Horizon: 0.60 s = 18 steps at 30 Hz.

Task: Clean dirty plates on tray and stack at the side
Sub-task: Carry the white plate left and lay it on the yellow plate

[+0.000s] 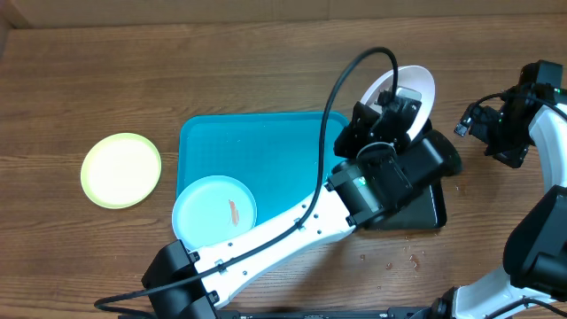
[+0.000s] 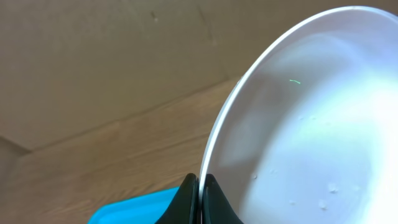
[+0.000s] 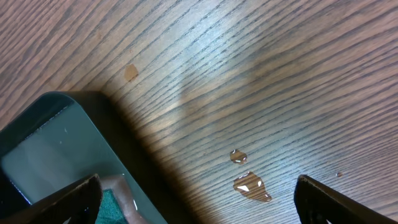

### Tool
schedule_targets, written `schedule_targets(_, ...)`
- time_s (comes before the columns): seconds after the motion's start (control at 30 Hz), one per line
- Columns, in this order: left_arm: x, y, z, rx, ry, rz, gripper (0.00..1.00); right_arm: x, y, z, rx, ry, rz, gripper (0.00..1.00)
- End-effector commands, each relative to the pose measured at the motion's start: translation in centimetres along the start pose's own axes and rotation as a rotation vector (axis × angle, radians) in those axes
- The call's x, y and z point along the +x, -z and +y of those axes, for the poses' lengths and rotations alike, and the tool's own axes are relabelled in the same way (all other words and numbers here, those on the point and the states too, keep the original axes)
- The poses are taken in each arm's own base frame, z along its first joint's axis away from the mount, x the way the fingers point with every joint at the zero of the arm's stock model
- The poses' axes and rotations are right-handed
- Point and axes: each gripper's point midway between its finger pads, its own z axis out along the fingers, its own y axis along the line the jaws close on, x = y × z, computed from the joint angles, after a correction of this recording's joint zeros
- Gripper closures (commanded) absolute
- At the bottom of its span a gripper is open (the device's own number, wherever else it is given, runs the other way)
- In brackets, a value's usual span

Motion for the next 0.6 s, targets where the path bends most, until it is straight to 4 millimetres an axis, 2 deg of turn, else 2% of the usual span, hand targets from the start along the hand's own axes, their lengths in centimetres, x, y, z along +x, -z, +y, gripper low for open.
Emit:
schedule_targets(0.0, -1.3, 0.9, 1.4, -0.071, -0.034, -0.041, 0.96, -0.6, 0.7, 0.1, -0.008, -0.003, -0.028, 0.0)
schedule_targets(0.1, -1.2, 1.0, 1.1, -0.057, -0.071, -0.035, 0.96, -0.6, 0.7, 0.1, -0.008, -0.003, -0.028, 0.0)
schedule_targets(0.2, -1.4, 1.1, 3.7, -0.199, -0.068, -0.056, 0.96, -0.6, 0.7, 0.1, -0.008, -0.003, -0.028, 0.0)
schedule_targets(0.27, -0.9, 0.4, 3.9, -0.185, 0.002, -0.036, 0.96, -0.6, 0.7, 0.1, -0.008, -0.003, -0.029, 0.0)
schedule_targets(0.33, 0.4, -0.8, 2.1, -0.048, 0.026, 0.039, 0.96, -0.6, 0.7, 0.1, -0.008, -0.003, -0.028, 0.0)
schedule_targets(0.4, 2.5, -2.0, -0.1, 0.141, 0.076, 0.169, 0.96, -0.6, 0.7, 0.1, -0.008, -0.003, -0.028, 0.0)
schedule_targets(0.43, 3.5, -2.4, -0.5, 0.199, 0.11, 0.23, 0.96, -0.6, 0.7, 0.1, -0.008, -0.003, -0.029, 0.0)
schedule_targets(0.57, 7.6, -4.4, 0.5, 0.31, 0.309, 0.509, 0.96, -0.6, 0.7, 0.1, -0.008, -0.003, -0.029, 0.0)
